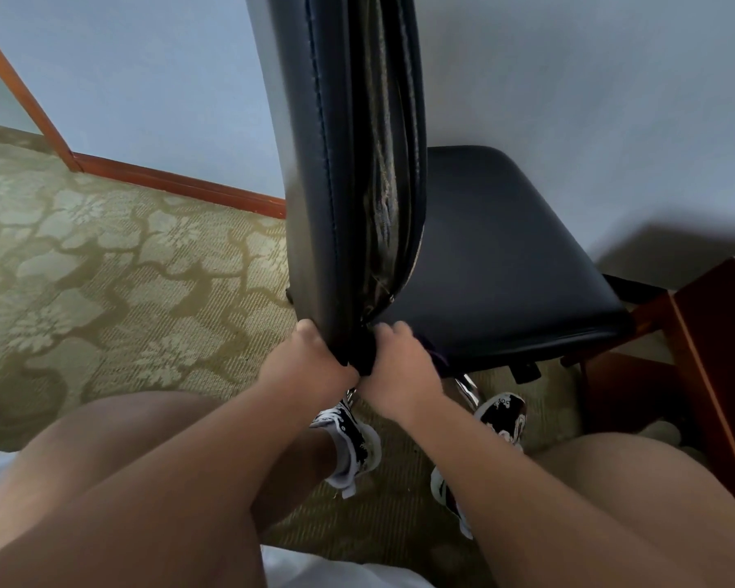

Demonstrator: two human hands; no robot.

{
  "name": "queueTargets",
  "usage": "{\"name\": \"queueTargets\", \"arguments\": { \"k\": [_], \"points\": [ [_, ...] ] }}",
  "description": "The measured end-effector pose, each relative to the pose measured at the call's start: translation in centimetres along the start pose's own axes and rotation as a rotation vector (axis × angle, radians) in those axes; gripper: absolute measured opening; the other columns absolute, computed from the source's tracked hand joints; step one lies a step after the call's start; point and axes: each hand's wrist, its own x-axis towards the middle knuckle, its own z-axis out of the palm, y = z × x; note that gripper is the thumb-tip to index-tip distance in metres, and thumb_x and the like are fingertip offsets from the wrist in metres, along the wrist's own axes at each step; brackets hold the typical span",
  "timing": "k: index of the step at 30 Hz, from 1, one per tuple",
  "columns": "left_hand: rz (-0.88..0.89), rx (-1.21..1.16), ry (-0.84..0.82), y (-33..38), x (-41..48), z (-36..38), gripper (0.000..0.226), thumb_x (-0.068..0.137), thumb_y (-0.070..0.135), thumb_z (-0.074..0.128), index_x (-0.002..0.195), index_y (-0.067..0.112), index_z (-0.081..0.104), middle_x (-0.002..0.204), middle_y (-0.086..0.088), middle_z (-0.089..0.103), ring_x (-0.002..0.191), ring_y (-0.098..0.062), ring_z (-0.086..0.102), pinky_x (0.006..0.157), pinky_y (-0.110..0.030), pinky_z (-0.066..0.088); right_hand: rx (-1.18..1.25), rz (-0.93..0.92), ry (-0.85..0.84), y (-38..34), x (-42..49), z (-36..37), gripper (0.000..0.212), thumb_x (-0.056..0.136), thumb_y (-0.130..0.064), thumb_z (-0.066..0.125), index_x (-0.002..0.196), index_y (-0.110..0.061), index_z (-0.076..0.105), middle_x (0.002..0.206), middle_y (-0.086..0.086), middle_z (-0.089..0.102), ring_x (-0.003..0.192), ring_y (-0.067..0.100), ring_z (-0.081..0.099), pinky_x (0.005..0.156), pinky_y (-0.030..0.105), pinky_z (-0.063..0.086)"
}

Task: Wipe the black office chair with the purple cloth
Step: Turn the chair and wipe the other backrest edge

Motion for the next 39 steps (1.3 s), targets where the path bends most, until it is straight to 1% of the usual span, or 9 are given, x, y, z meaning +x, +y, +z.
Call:
{"name": "queueTargets", "arguments": {
  "k": [5,9,16,19,24,27,31,33,39],
  "points": [
    [0.007,0.008,-0.025,-0.4,0.5,-0.1,0.062,0.042,0.056,0.044,0.092,0.023,0.058,0.082,0.007,0.060,0.065,-0.016,0.063,0.048,-0.027,0.047,-0.185,-0.263,-0.166,0.4,0.9,-0.5,0.042,0.079,-0.024,0.067,0.119,-0.019,0.055,0.113,0.004,0.047,0.100,0.030,0.057,0.075,0.043,0.053],
    [0.024,-0.003,-0.061,-0.2,0.5,-0.1,0.058,0.045,0.058,0.047,0.091,0.025,0.058,0.086,0.007,0.060,0.068,-0.015,0.064,0.051,-0.031,0.054,-0.398,-0.448,-0.209,1.4,1.0,-2.2,0.049,0.082,-0.032,0.063,0.130,-0.030,0.054,0.113,0.003,0.049,0.094,0.029,0.057,0.071,0.034,0.036],
    [0.037,-0.054,-0.113,0.3,-0.6,-0.1,0.056,0.051,0.062,0.055,0.092,0.024,0.058,0.091,0.009,0.058,0.072,-0.012,0.064,0.060,-0.034,0.059,-0.093,0.140,0.005,6.1,1.8,-5.2,0.038,0.078,-0.047,0.061,0.112,-0.031,0.055,0.108,0.001,0.053,0.101,0.030,0.060,0.083,0.038,0.050],
    [0.068,-0.103,-0.180,0.8,-0.8,-0.8,0.040,0.054,0.054,0.055,0.081,0.024,0.059,0.095,0.004,0.057,0.071,-0.013,0.065,0.055,-0.031,0.057,-0.001,0.364,0.058,9.3,2.2,-7.1,0.043,0.077,-0.048,0.061,0.115,-0.027,0.054,0.109,0.004,0.058,0.097,0.030,0.060,0.082,0.038,0.051],
    [0.042,-0.099,-0.251,1.3,-0.6,-1.4,0.037,0.052,0.048,0.051,0.071,0.018,0.059,0.094,-0.005,0.059,0.059,-0.014,0.061,0.042,-0.022,0.044,0.274,0.586,0.193,12.2,2.0,-8.6,0.044,0.080,-0.038,0.064,0.120,-0.019,0.054,0.101,0.005,0.058,0.087,0.027,0.058,0.071,0.034,0.046],
    [0.000,-0.115,-0.236,1.2,-0.7,-1.4,0.048,0.047,0.052,0.049,0.077,0.016,0.058,0.091,-0.003,0.060,0.062,-0.014,0.062,0.044,-0.024,0.044,0.300,0.642,0.219,11.0,2.9,-8.1,0.051,0.078,-0.039,0.063,0.122,-0.015,0.051,0.113,0.010,0.059,0.093,0.031,0.058,0.074,0.034,0.046],
    [-0.032,-0.116,-0.214,1.6,-1.1,-2.2,0.028,0.062,0.042,0.056,0.076,0.018,0.057,0.093,-0.003,0.058,0.061,-0.012,0.061,0.042,-0.022,0.041,0.073,0.447,0.122,6.5,3.1,-5.9,0.060,0.078,-0.045,0.065,0.126,-0.013,0.050,0.123,0.013,0.053,0.108,0.037,0.058,0.090,0.039,0.050],
    [-0.007,-0.074,-0.208,1.9,-1.2,-2.9,0.012,0.076,0.031,0.062,0.074,0.020,0.057,0.094,-0.003,0.056,0.060,-0.009,0.056,0.041,-0.017,0.038,-0.008,0.294,0.072,3.8,2.6,-4.6,0.056,0.079,-0.046,0.066,0.123,-0.014,0.049,0.122,0.011,0.050,0.110,0.037,0.057,0.088,0.040,0.048],
    [0.007,0.016,-0.201,1.4,-0.3,-5.0,0.018,0.086,0.026,0.063,0.073,0.027,0.050,0.104,-0.008,0.054,0.069,-0.010,0.050,0.048,-0.018,0.034,-0.196,-0.161,-0.084,0.0,0.6,-1.5,0.053,0.081,-0.036,0.070,0.124,-0.018,0.045,0.118,0.005,0.045,0.107,0.031,0.054,0.078,0.043,0.052]
  ]
}}
